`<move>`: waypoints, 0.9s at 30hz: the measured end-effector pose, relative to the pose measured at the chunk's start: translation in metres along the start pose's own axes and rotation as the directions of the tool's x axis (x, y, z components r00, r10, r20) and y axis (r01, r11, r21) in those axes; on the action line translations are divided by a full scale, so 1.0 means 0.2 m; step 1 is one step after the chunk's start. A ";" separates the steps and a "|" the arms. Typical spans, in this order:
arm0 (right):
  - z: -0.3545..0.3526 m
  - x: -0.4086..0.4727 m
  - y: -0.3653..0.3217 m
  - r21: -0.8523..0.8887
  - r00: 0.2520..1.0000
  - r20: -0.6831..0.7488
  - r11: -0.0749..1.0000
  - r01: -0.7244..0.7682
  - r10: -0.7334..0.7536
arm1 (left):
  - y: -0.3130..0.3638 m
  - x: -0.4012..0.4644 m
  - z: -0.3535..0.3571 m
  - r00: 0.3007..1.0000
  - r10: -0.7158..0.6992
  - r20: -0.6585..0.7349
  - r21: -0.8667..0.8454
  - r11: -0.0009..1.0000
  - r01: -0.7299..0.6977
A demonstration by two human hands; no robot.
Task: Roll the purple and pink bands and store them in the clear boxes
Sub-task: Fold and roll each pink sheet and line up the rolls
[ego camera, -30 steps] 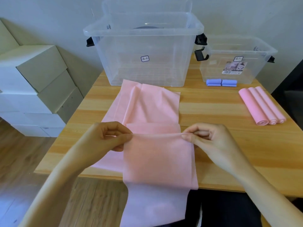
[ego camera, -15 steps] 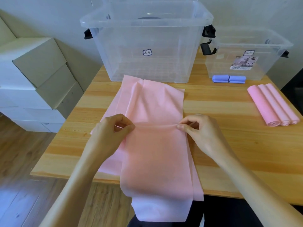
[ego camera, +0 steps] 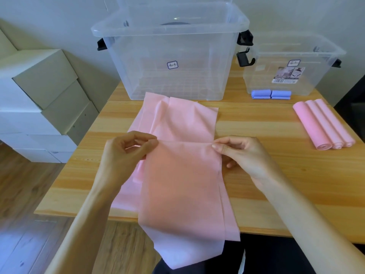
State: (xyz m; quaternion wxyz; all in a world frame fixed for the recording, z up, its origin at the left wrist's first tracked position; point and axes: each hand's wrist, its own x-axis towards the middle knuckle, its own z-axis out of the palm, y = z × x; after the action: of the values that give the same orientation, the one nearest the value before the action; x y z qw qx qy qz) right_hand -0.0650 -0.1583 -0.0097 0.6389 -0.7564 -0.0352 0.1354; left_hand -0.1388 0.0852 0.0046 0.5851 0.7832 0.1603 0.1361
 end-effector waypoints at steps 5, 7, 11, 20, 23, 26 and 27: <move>0.01 -0.03 -0.02 0.241 0.995 0.053 0.965 -0.100 0.090 | 0.07 -0.05 -0.04 0.998 0.057 0.035 -0.035 0.998 -0.056; 0.02 -0.04 -0.04 0.435 0.989 0.094 0.889 -0.146 0.116 | 0.09 -0.07 -0.06 0.997 0.056 0.043 -0.060 0.997 -0.054; 0.04 -0.09 -0.08 0.542 0.984 0.140 0.823 -0.170 0.111 | 0.12 -0.11 -0.09 0.998 0.053 0.046 -0.040 0.998 -0.051; -0.01 -0.33 -0.13 0.007 0.973 -0.014 0.973 0.230 -0.230 | 0.18 -0.26 -0.18 0.994 0.086 0.066 0.156 0.983 -0.096; -0.02 -0.41 -0.16 -0.080 0.951 -0.005 0.948 0.308 -0.309 | 0.23 -0.32 -0.18 0.989 0.131 0.075 0.214 0.966 -0.144; -0.04 -0.47 -0.18 -0.173 0.925 -0.001 0.911 0.375 -0.381 | 0.28 -0.38 -0.20 0.981 0.172 0.092 0.270 0.944 -0.191; -0.05 -0.49 -0.19 -0.197 0.914 0.004 0.896 0.397 -0.405 | 0.29 -0.40 -0.20 0.977 0.186 0.102 0.277 0.938 -0.208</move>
State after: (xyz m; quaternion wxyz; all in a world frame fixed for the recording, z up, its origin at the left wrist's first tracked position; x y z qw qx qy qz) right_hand -0.1523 -0.1834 0.0448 0.5770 -0.7938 -0.1915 -0.0171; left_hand -0.2236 0.0721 0.0703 0.4547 0.8762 0.0772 0.1401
